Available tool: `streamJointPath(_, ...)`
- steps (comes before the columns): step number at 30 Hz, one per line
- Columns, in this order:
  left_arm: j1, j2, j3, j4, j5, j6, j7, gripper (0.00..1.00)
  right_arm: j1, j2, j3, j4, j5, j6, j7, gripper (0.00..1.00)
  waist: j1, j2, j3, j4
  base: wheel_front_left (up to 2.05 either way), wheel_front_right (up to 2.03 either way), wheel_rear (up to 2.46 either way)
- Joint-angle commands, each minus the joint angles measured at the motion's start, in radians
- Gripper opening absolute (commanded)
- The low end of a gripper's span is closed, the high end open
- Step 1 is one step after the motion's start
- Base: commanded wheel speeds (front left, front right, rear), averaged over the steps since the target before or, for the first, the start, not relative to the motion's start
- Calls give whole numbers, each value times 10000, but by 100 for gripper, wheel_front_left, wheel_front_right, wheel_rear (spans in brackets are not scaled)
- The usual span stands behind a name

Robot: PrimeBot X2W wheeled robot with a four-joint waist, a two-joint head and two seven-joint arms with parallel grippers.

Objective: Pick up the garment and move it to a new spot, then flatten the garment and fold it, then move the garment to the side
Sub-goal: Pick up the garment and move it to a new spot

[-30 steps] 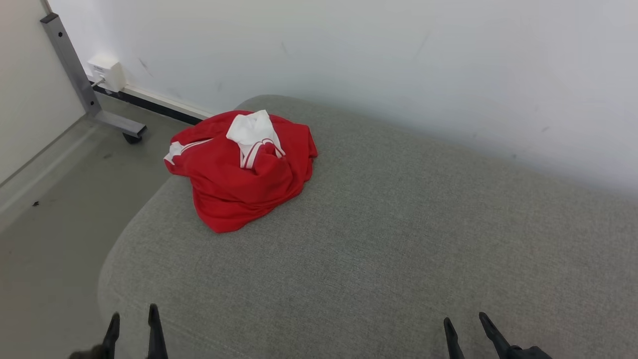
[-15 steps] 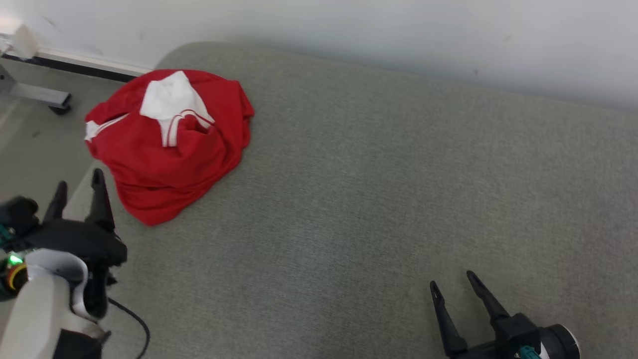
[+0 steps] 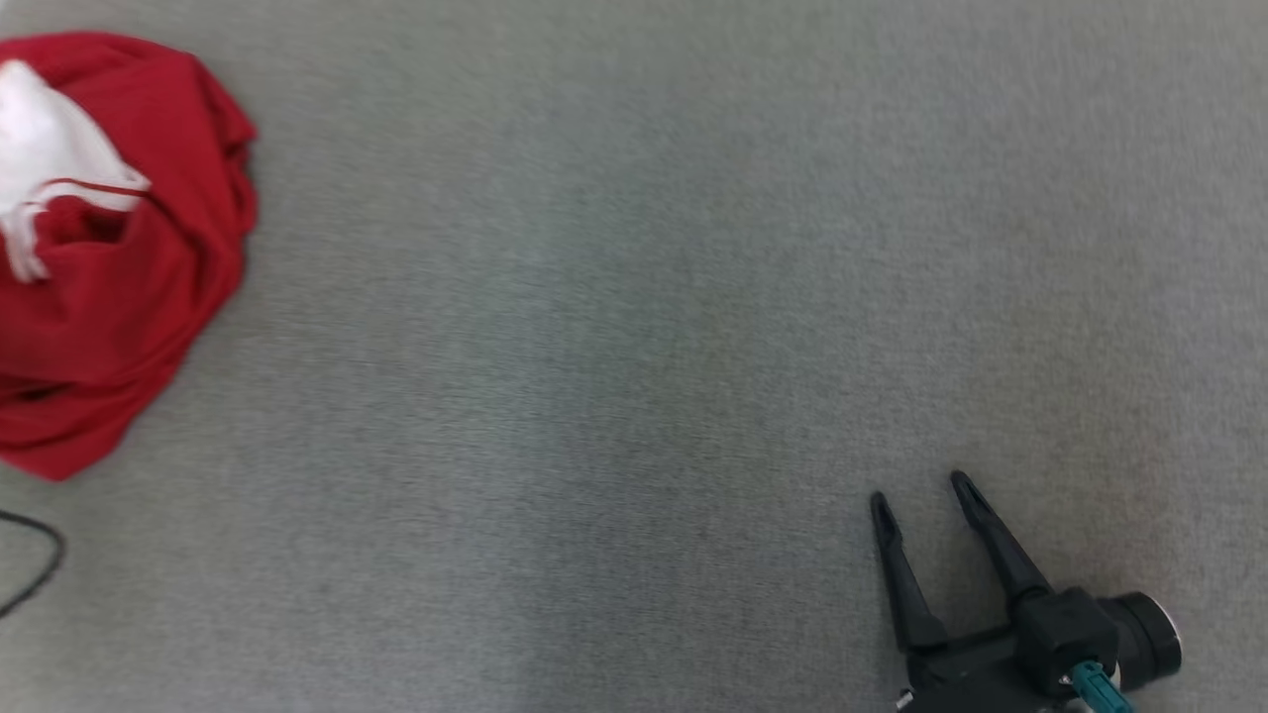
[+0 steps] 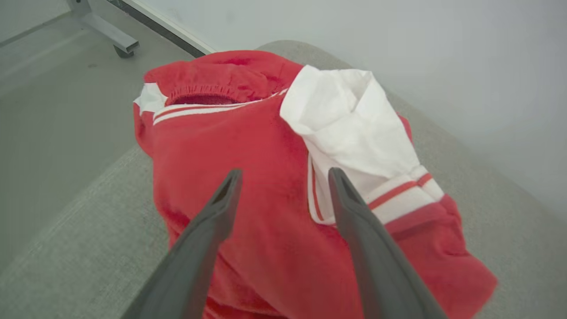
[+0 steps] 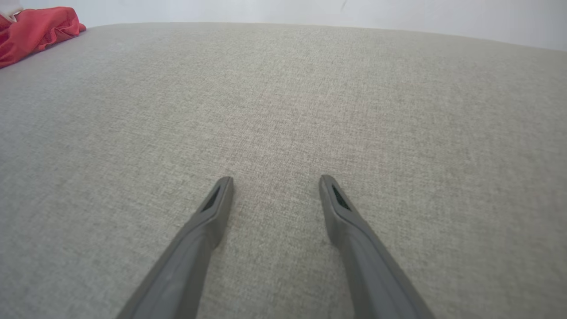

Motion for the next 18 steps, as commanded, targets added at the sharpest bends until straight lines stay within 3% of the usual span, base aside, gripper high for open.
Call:
streamJointPath(1, -177, 354, 121, -16, -84, 42, 270, 100, -126, -7, 33, 35, 149, 9, 22, 100, -4, -2, 1333, -1131, 0, 0, 0)
streamJointPath(6, -190, 819, 286, -158, -228, 422, 1065, 100, -243, -47, 142, 223, 422, -37, 31, 100, -4, -2, 1607, -1292, 0, 0, 0)
streamJointPath(13, 225, 705, 274, -339, -602, 744, 2169, 100, -306, -140, 166, 578, 666, -88, 14, 100, -4, -2, 1607, -1343, 0, 0, 0)
streamJointPath(14, 310, 729, 229, -412, -482, 817, 2130, 80, -325, -142, 195, 628, 702, -90, -2, 100, -4, -2, 1580, -1349, 0, 0, 0)
streamJointPath(15, 368, 746, 182, -521, -358, 887, 2041, 0, -338, -145, 221, 670, 722, -90, -16, 100, -4, -2, 1538, -1352, 0, 0, 0)
streamJointPath(18, 464, 798, 142, -757, -314, 915, 1973, 0, -359, -146, 259, 738, 756, -90, -50, 100, -4, -2, 1444, -1343, 0, 0, 0)
